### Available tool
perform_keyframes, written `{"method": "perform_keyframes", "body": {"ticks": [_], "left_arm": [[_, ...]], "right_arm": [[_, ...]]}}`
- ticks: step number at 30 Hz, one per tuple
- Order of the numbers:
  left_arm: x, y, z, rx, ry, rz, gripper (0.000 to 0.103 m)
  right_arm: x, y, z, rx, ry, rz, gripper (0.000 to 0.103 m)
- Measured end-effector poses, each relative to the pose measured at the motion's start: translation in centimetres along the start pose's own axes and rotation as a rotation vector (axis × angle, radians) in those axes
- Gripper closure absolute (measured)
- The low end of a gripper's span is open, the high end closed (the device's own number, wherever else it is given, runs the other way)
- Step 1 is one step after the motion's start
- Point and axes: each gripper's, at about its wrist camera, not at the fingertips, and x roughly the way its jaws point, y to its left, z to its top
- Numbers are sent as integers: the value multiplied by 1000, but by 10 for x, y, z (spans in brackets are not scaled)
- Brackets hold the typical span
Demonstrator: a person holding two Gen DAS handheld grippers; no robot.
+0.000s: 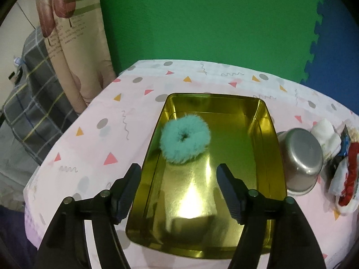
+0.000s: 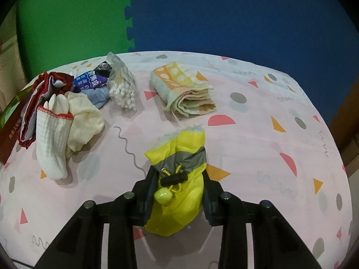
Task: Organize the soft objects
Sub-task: 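Carry the teal scrunchie into the gold tray and open the left tool, then lower the yellow bootie into the gold tray and open the right tool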
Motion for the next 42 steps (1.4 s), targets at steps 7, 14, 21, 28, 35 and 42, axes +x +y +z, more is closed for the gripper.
{"method": "perform_keyframes", "body": {"ticks": [7, 14, 21, 28, 35, 42], "left_arm": [[-8, 6, -13, -21, -26, 11, 31], [-12, 18, -20, -42, -30, 30, 28], [-20, 45, -16, -125, -47, 40, 22], [-23, 75, -15, -208, -65, 95, 22], [-19, 94, -16, -258, -52, 93, 22], [-15, 99, -16, -277, -41, 82, 22]], "right_arm": [[-21, 8, 10, 10, -13, -14, 72], [-62, 40, 38, -11, -94, 33, 72], [-98, 112, 69, -123, -165, 185, 72], [-99, 219, 79, -259, -135, 379, 72], [-82, 306, 74, -375, -68, 482, 72], [-50, 363, 68, -431, 10, 511, 72]]}}
